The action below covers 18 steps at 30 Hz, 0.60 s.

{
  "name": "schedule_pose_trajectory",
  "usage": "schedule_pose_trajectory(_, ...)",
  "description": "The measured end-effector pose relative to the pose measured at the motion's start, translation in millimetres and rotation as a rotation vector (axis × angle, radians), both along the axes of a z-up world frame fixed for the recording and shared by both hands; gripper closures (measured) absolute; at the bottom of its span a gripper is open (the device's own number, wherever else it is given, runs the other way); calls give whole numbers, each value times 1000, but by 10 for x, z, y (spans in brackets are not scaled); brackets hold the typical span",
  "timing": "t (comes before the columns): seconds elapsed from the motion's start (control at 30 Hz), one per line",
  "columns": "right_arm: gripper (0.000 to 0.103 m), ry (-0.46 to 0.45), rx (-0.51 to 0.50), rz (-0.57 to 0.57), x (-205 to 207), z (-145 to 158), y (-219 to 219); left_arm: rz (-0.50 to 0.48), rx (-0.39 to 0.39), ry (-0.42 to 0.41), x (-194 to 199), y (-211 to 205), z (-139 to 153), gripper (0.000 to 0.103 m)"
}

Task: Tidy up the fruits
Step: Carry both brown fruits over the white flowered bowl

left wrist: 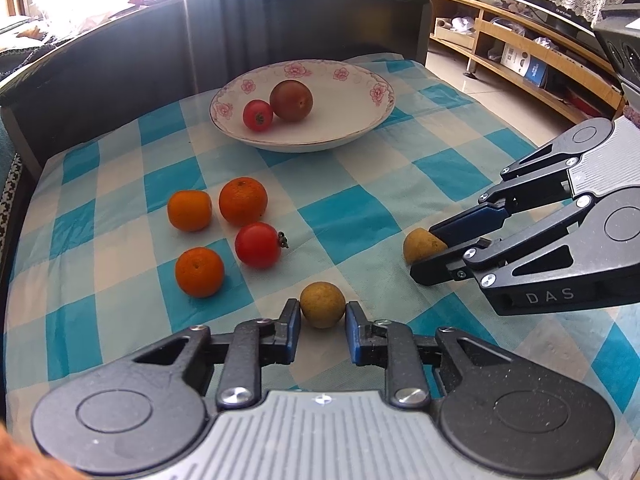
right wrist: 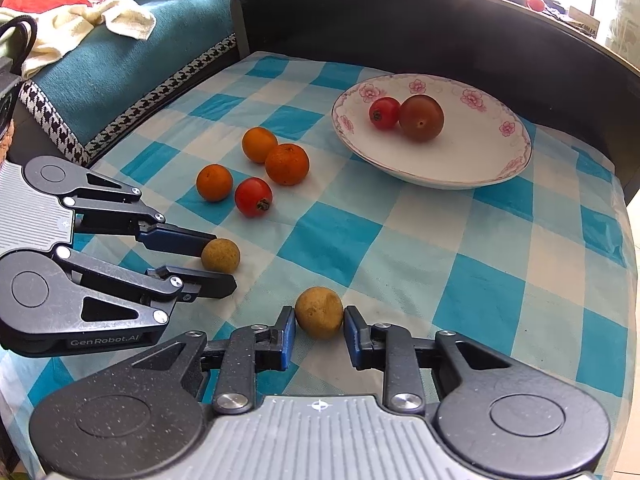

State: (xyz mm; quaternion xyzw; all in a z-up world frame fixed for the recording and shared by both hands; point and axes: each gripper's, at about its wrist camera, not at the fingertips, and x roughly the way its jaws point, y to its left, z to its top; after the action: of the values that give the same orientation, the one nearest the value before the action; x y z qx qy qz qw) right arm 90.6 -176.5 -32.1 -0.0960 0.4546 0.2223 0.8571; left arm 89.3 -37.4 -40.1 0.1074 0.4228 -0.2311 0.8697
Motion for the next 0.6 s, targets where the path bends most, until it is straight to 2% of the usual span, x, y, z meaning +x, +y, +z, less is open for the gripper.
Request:
schedule_pose_trajectory(0.33, 83, -13, 36, -44, 39, 121, -41, 16, -29, -31, 124, -74, 155, 70)
schedule_pose_trajectory(0.6, 83, -52, 66, -81, 158, 261, -85, 46, -55, -88, 356, -156, 326, 70)
